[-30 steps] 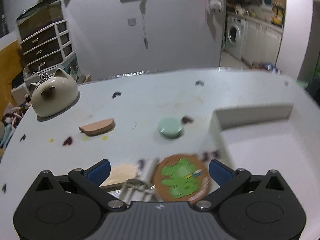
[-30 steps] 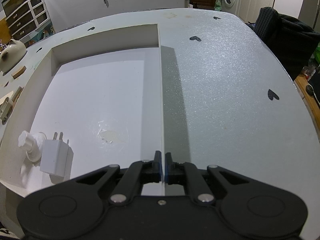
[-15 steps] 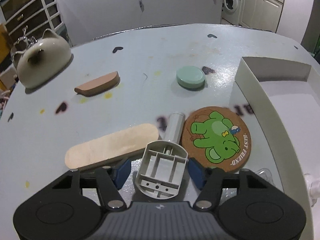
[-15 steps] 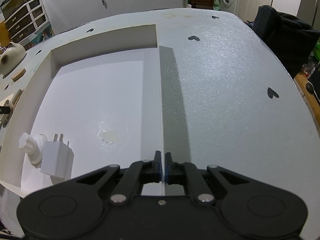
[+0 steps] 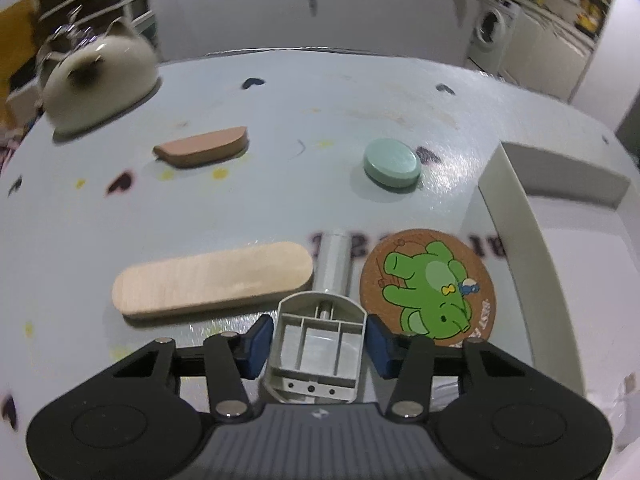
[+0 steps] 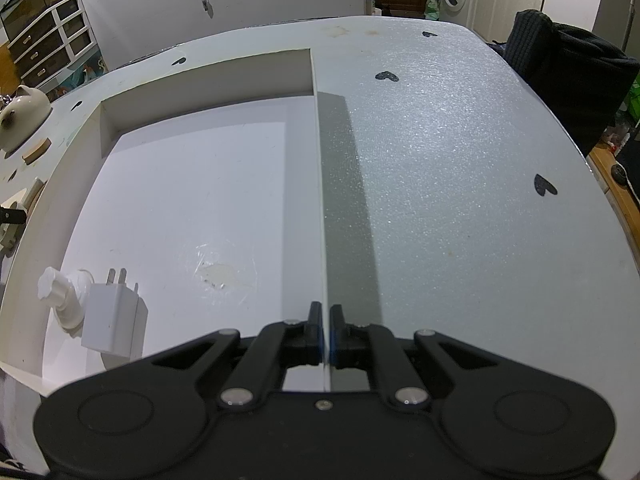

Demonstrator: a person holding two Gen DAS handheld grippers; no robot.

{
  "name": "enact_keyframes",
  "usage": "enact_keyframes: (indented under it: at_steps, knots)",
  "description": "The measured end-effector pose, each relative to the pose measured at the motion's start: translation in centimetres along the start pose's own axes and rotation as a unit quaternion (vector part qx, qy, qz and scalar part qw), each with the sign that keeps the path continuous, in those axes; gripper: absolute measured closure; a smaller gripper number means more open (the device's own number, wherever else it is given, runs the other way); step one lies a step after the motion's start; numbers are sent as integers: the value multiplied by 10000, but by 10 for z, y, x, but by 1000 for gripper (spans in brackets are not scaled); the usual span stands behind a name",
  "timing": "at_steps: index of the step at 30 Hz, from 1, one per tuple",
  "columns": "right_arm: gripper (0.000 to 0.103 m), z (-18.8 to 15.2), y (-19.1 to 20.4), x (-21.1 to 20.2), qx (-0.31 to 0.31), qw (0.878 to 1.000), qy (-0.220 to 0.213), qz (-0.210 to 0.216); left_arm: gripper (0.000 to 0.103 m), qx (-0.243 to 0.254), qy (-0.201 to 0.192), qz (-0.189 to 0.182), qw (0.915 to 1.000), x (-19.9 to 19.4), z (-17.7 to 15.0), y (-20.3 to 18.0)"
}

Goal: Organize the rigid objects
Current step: 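Move the left tool to the grey plastic holder and grasp it, then carry the grey holder with the left tool into the tray and release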

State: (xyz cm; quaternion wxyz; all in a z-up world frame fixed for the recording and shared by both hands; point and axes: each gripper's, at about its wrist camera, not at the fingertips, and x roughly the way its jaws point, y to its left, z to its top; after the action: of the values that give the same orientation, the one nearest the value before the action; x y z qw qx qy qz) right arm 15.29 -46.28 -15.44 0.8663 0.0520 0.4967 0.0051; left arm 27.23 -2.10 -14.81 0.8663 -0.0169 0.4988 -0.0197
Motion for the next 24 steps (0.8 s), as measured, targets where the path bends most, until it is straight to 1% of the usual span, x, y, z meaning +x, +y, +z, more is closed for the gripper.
enact_keyframes:
  at_steps: [3,6,11,14,17,20,24]
  knots:
    - [98,0,0,0,-4,10000,-1,-1,54,-466,-80,-134,9988,-9,-4,5]
    - [98,0,0,0,-3,10000,0,-1,54,-822,-231,-238,9961,-22,-4,5]
    - [98,0,0,0,-6,10000,-1,1,54,-1157,-452,-485,9911,-46,0,-8]
    - [98,0,0,0,-12,10000,1,-3,54,-1225,-520,-731,9884,-59,3,-27]
    - [98,0,0,1,-18,10000,1,-5,54,-1210,-493,-989,9865,-67,5,-53]
    - [98,0,0,0,-26,10000,2,-13,54,-1148,-358,-1307,9841,-70,6,-83]
    - [98,0,2,1,-49,10000,5,-42,54,-1007,-46,-1736,9796,-66,6,-125]
